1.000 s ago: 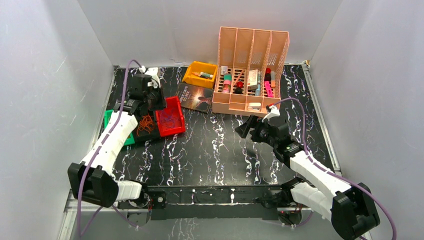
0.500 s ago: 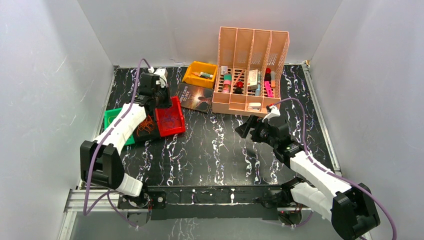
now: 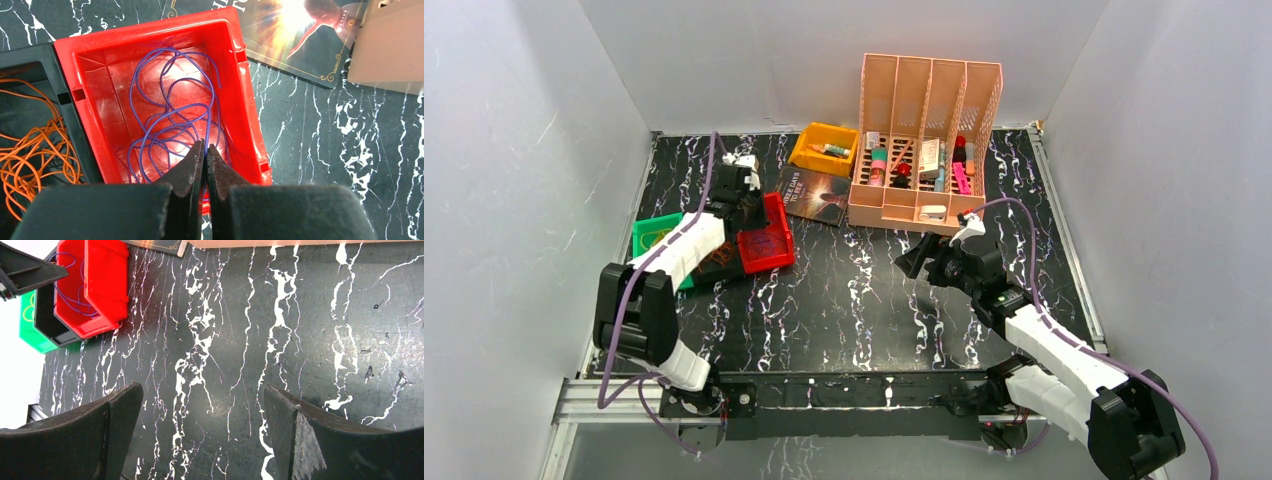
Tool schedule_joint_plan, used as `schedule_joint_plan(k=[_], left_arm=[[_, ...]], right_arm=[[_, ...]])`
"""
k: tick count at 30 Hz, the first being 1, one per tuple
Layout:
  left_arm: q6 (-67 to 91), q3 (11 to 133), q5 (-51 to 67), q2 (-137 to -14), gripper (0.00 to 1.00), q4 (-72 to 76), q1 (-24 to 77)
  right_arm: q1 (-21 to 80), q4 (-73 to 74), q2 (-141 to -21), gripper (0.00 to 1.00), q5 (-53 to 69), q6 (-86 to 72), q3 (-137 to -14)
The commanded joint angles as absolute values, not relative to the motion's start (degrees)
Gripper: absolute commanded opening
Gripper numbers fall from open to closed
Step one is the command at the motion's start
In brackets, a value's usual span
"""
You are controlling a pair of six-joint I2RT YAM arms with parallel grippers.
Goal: Untangle the cables
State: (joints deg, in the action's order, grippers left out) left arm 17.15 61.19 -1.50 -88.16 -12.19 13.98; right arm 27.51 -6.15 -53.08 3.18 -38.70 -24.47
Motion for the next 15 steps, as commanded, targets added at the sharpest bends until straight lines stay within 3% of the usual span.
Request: schedule_joint_plan(k=[1,15], left_arm=[[18.09,59.88,-3.44,-89.42,0.0,-10.29,13.78],[19.75,62.38,-4.07,-97.94,0.0,-10.37,13.76]], right_arm=[[27.55,-9.35,-52.69,0.98,3.08,-38.31,-23.82],[27.61,-9.66,-53.34,0.98,3.32,-38.23,-24.08]])
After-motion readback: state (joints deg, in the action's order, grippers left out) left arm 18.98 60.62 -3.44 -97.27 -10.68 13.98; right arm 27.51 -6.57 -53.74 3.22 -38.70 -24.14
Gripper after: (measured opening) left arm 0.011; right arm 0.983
